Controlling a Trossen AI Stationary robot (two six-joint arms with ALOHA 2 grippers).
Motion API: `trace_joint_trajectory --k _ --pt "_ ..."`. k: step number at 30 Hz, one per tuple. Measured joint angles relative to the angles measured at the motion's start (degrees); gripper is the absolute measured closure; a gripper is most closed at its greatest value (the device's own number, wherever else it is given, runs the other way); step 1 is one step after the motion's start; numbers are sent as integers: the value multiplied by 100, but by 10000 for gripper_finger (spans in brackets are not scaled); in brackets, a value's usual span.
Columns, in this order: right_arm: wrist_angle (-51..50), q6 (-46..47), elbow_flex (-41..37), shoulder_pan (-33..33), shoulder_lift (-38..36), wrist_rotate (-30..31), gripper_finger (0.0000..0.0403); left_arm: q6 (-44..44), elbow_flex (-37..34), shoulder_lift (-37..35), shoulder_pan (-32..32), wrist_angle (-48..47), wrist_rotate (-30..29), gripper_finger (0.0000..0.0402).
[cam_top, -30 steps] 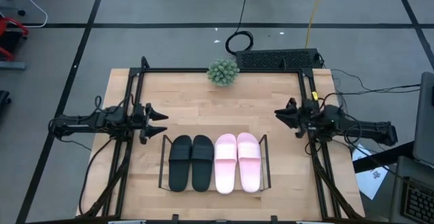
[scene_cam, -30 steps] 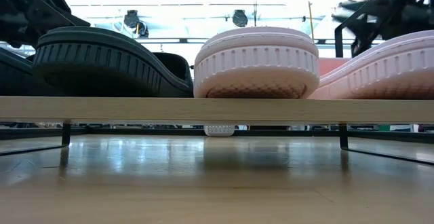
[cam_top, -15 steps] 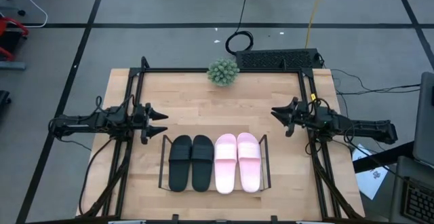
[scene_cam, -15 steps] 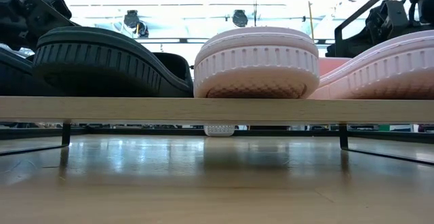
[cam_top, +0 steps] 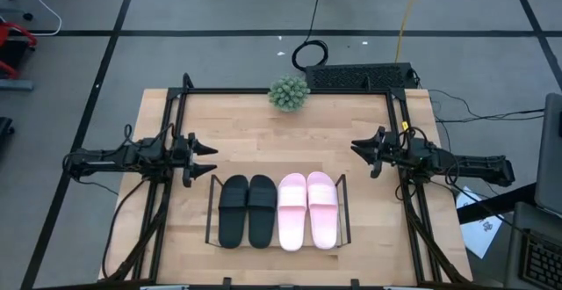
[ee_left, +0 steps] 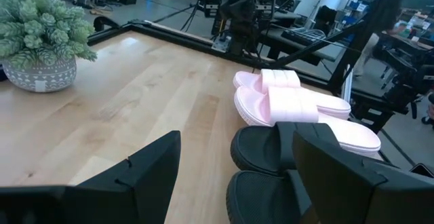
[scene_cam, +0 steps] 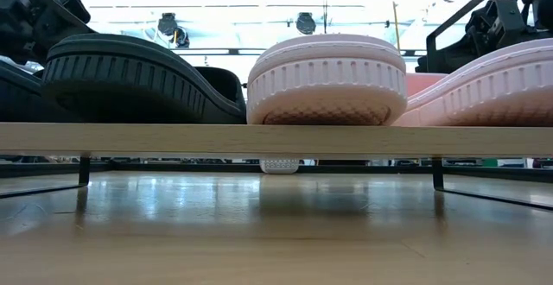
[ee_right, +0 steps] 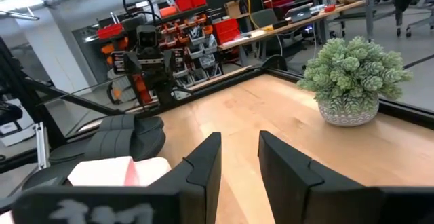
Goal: Pick and place slides into the shelf
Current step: Return to Home Position
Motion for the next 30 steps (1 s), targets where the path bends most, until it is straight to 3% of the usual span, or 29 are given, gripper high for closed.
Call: trace_joint_trajectory --k 7,30 --pt "-7 376 0 0 0 -7 312 5 0 0 0 0 0 117" --pt "-7 323 -2 0 0 24 312 -33 0 0 -2 19 2 117"
